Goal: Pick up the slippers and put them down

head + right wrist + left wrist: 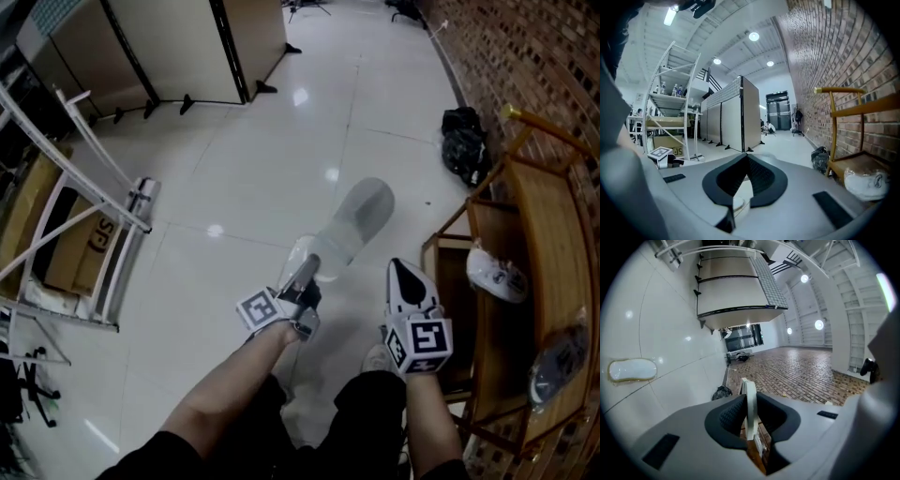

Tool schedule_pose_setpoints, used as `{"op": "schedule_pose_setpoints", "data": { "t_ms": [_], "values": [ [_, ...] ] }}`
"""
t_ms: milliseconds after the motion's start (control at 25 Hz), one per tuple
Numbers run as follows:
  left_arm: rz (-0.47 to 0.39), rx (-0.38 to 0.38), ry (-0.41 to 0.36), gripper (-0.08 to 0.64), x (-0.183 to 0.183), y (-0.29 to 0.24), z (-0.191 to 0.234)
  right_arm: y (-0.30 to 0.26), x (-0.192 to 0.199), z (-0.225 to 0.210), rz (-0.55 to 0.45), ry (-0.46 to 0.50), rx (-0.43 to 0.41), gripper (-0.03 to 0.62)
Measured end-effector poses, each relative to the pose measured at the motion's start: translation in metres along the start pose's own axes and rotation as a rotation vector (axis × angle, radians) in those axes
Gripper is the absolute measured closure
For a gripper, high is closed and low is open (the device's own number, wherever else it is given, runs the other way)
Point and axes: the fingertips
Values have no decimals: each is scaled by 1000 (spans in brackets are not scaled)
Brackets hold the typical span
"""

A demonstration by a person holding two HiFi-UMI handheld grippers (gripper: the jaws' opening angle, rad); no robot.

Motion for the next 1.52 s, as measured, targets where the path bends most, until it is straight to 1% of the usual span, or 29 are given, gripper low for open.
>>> {"op": "schedule_pose_setpoints", "data": {
  "t_ms": [80,160,280,400,480,560,680,760,880,960,1080,1280,1400,1520],
  "values": [
    [-29,1,52,499,5,-7,23,-17,16,-8,28,-14,5,583],
    [-60,-14,98,499,15,-11,50,-36,35,-17,61,-23,17,583],
    [-70,-38,145,499,36,-18,86,-69,67,-33,119,-43,47,581],
    [-78,-48,203,499,52,-26,114,-95,104,-49,178,-99,71,583],
    [-80,-58,220,499,56,-31,131,-107,130,-61,229,-137,107,583],
    [-92,-67,240,499,56,-37,149,-115,153,-73,281,-156,156,583],
    [-106,-87,258,499,58,-44,178,-124,183,-82,314,-176,205,583],
    [-120,-97,275,499,58,-47,198,-130,199,-78,319,-182,213,583],
    [-152,-133,313,499,60,-47,232,-143,219,-65,333,-167,191,583],
    [-180,-151,349,499,62,-46,253,-148,229,-64,318,-182,188,583],
    [-209,-188,385,499,69,-43,283,-149,229,-71,269,-212,189,583],
    [-187,-265,412,499,85,-23,320,-150,235,-58,308,-217,149,583],
    [-199,-312,434,497,94,-16,334,-150,231,-57,315,-230,140,583],
    [-182,-400,468,488,113,-9,349,-147,236,-58,330,-231,132,583]
  ]
}}
Point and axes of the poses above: the fingertips, and each gripper's own axes: y backward along the fingers, z to its left, x out of its underside, and after that the axes turned 12 degrees about z, right-handed
